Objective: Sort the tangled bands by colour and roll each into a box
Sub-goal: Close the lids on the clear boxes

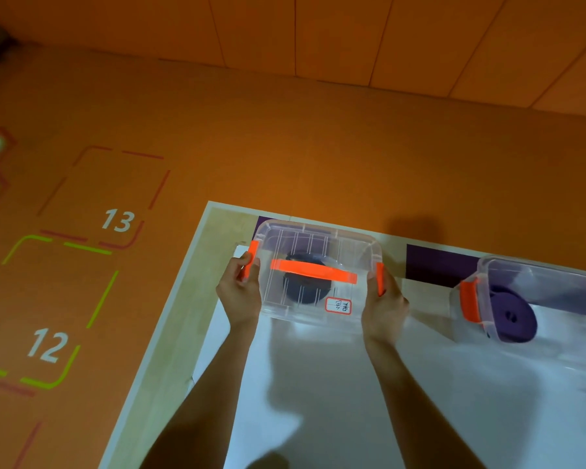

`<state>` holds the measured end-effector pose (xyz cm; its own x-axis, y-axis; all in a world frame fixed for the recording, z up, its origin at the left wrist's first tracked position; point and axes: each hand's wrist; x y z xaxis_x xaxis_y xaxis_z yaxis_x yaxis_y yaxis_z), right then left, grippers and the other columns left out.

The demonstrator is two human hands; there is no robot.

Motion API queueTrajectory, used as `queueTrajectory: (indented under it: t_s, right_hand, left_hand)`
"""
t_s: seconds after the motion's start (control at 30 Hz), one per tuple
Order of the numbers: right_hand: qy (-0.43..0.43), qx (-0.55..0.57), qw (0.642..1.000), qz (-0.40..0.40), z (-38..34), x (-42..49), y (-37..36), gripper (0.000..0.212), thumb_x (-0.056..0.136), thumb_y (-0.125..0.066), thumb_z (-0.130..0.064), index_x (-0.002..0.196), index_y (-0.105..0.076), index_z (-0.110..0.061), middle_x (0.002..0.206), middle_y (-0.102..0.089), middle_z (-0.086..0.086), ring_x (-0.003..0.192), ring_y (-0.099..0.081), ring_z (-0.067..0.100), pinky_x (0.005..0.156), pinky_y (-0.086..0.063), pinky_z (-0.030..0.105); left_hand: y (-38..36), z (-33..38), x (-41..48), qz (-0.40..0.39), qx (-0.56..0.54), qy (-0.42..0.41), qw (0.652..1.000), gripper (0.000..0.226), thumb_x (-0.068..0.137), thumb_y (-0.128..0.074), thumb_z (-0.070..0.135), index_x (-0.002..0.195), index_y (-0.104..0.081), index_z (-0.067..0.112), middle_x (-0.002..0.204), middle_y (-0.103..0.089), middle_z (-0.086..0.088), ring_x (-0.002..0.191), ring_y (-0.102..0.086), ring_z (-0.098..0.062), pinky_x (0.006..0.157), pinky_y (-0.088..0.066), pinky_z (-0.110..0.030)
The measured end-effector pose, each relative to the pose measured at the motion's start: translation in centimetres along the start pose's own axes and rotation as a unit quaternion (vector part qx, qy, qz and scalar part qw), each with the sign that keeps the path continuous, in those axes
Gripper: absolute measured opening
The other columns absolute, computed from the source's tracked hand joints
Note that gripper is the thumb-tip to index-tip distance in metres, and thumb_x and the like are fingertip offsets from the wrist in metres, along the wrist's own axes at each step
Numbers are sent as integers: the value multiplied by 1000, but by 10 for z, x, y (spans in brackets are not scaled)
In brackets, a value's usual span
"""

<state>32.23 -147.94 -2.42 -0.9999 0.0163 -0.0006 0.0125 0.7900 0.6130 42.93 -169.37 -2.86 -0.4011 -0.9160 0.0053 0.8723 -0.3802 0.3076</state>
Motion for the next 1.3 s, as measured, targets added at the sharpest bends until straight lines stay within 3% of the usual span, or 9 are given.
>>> queueTrajectory:
  t_s: [0.17, 0.27, 0.33, 0.47, 0.6, 0.8, 1.07, 1.17, 1.3]
  right_hand:
    - [19, -107, 993, -50, -13, 1, 10, 42, 112, -44, -38, 140, -60, -13, 109, -75, 16, 98, -73, 40, 85, -60, 55]
    - [61, -210, 968, -122, -20, 1, 36, 48, 112, -38, -47, 150, -52, -22, 131, -71, 10, 112, -71, 35, 91, -60, 50]
    - [95, -248, 954, -138, -16, -3, 59, 52, 110, -36, -53, 147, -56, -23, 133, -71, 7, 114, -71, 29, 94, -59, 47]
    - [124, -328, 927, -136, 9, -24, 106, 34, 110, -48, -37, 136, -64, -20, 128, -72, 3, 111, -71, 21, 92, -58, 35]
    - [97, -354, 923, -113, 37, -50, 156, 25, 107, -56, -31, 126, -69, -21, 123, -74, 0, 107, -73, 19, 89, -59, 35]
    - [61, -400, 908, -106, 84, -59, 222, 29, 106, -55, -33, 133, -64, -25, 123, -72, -3, 105, -73, 18, 85, -59, 31]
    - [63, -419, 893, -150, 183, -24, 304, 30, 105, -55, -31, 133, -64, -24, 122, -70, -2, 106, -72, 21, 84, -59, 35]
    - [38, -393, 905, -157, 221, -7, 332, 28, 101, -58, -27, 127, -67, -23, 114, -71, 0, 104, -72, 24, 80, -56, 36]
    - [-5, -338, 926, -171, 271, 19, 367, 32, 100, -58, -23, 131, -66, -24, 125, -68, 1, 116, -68, 25, 89, -56, 38]
  left_hand:
    - [8, 11, 1, -30, 162, -77, 983, 22, 103, -68, 29, 116, -71, 11, 97, -77, -6, 85, -73, -19, 75, -57, -25]
    - [23, 27, 4, -101, 305, -142, 936, 31, 105, -64, 30, 129, -66, 10, 118, -75, -11, 105, -73, -28, 93, -62, -41]
    - [32, 42, -3, -122, 373, -183, 901, 41, 101, -69, 27, 137, -63, 10, 133, -71, -14, 120, -68, -33, 102, -58, -48]
    - [34, 69, -45, -173, 393, -274, 861, 39, 96, -74, 18, 133, -66, 9, 133, -71, -16, 123, -67, -37, 105, -55, -50]
    - [20, 81, -104, -225, 358, -345, 838, 34, 87, -80, 12, 120, -73, 10, 122, -75, -12, 116, -70, -35, 102, -56, -54]
    - [-22, 85, -188, -322, 403, -374, 771, 33, 99, -48, 25, 126, -66, 23, 134, -66, 1, 131, -57, -23, 111, -41, -41]
    - [-99, 103, -279, -354, 429, -377, 740, 28, 84, -54, 15, 97, -78, 15, 106, -78, -6, 102, -73, -31, 89, -58, -47]
    - [-131, 106, -309, -348, 454, -352, 741, 27, 75, -77, 2, 101, -80, 12, 110, -79, -10, 107, -75, -34, 91, -60, -48]
    - [-167, 113, -344, -340, 476, -323, 744, 31, 80, -78, 3, 111, -79, 10, 121, -76, -13, 117, -71, -35, 97, -58, -50]
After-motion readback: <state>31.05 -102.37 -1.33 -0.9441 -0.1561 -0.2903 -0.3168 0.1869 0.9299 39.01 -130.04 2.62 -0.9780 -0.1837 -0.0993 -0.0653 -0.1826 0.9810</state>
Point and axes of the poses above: each hand's wrist, its own x-axis towards the middle knuckle, its own y-axis out of the back of the hand, z = x × y
